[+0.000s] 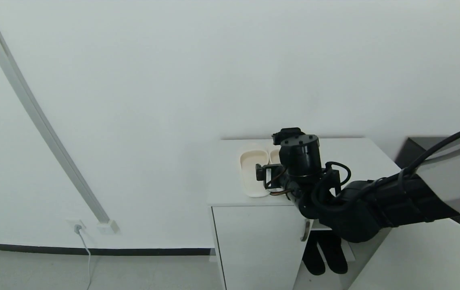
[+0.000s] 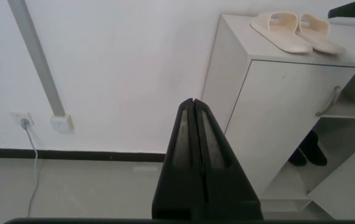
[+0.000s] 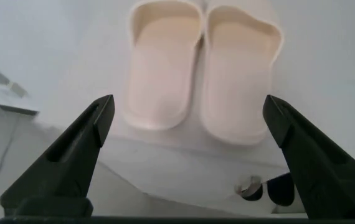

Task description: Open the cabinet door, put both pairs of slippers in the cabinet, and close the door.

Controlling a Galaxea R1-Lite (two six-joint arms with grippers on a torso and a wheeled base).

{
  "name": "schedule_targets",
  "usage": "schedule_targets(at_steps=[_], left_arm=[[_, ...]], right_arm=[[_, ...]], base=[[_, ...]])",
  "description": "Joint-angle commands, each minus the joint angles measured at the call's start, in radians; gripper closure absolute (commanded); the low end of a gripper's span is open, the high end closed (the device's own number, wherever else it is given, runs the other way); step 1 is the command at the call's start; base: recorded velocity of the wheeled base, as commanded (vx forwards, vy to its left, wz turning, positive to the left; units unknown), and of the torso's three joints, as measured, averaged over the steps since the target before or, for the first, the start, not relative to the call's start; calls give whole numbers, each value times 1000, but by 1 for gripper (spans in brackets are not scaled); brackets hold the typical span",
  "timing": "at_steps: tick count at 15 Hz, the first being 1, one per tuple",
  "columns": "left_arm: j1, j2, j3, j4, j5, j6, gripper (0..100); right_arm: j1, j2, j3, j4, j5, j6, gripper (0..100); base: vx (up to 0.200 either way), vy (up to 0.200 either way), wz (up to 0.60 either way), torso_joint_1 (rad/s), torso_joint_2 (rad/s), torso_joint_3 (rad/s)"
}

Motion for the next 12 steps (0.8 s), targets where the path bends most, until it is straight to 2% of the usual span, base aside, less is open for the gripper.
schedule_targets(at_steps=[1, 2, 5, 12], left_arm=[[1, 0, 0, -1, 1, 0, 100], [1, 0, 0, -1, 1, 0, 100], [1, 0, 0, -1, 2, -2, 100], [1, 0, 0, -1, 2, -2, 100]], right_arm=[[-9, 60, 20, -30, 3, 0, 0], [-11, 79, 20, -50, 6, 0, 0], [-15, 127, 2, -73, 12, -3, 0], [-54, 256, -179, -81, 54, -51, 0]], base=[[200, 0, 0, -7, 17, 2], [200, 0, 0, 7, 12, 2], [0, 0, 0, 0, 0, 0], [0, 0, 0, 0, 0, 0]])
